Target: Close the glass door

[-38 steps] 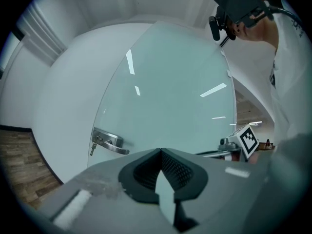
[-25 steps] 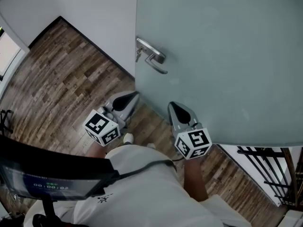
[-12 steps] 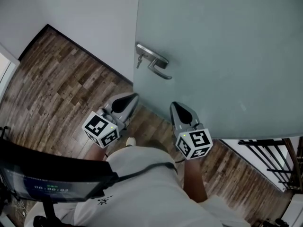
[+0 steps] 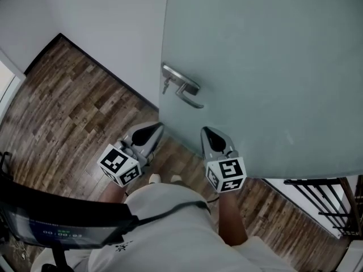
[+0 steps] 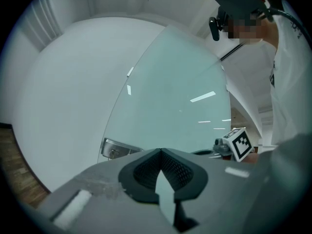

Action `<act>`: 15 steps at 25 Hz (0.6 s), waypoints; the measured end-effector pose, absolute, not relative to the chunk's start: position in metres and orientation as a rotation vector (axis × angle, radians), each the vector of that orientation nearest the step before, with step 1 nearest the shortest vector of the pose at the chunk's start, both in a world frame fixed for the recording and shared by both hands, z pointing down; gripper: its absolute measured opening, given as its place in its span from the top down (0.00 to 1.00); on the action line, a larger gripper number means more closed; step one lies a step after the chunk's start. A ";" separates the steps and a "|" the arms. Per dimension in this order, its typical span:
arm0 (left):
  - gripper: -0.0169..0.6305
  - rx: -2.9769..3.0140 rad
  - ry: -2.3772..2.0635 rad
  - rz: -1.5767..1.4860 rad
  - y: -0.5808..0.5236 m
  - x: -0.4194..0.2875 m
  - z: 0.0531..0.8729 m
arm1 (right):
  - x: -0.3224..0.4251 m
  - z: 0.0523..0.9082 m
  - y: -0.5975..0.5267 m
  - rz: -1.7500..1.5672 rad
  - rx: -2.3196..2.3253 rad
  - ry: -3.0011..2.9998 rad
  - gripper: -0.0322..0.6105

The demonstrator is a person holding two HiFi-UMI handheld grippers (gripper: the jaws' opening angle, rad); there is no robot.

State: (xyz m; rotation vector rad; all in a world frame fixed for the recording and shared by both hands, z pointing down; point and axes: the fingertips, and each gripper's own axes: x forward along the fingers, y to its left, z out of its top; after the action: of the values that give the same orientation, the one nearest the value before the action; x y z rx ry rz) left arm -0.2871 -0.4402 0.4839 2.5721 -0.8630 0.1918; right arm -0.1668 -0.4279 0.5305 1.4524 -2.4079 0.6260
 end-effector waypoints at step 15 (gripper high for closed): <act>0.96 2.571 -0.964 0.213 -0.429 -0.276 0.473 | -0.177 0.593 -0.494 0.163 1.033 -2.212 0.63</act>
State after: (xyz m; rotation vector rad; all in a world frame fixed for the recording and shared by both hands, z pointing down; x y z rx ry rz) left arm -0.2757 -0.4290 0.4729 2.5711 -0.9641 0.2131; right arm -0.1769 -0.4941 0.5926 1.0334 -2.2115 0.1631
